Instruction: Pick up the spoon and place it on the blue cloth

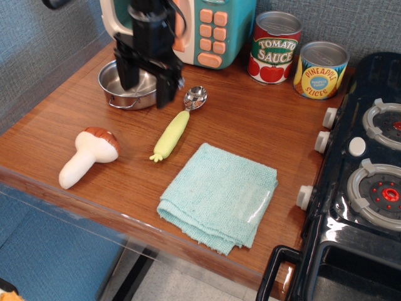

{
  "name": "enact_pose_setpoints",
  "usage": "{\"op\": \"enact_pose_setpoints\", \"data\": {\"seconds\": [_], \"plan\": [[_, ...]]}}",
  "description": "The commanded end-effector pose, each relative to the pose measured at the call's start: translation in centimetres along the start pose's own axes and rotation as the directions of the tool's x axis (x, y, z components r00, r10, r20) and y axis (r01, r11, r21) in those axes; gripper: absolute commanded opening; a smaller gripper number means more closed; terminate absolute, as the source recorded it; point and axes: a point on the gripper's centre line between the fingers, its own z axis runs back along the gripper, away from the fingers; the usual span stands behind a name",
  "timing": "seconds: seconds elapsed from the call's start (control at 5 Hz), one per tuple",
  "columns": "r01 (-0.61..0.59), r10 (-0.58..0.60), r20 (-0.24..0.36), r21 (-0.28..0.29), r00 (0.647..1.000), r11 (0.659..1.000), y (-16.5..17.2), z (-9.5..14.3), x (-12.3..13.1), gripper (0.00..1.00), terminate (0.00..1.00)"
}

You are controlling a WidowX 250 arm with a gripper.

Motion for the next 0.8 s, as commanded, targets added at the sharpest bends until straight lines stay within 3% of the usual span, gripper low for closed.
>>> {"op": "enact_pose_setpoints", "data": {"seconds": [0.0, 0.2, 0.6], "plan": [[0.006, -0.004, -0.068, 0.021, 0.998, 1.000, -2.2, -3.2, -0.7, 1.00, 0.00], [0.007, -0.005, -0.055, 0.044, 0.998, 0.999, -2.8, -3.3, -1.1, 1.00, 0.00], [-0.069, 0.068, 0.025, 0.055, 0.997, 0.996, -1.7, -0.1, -1.1, 1.00, 0.00]]}}
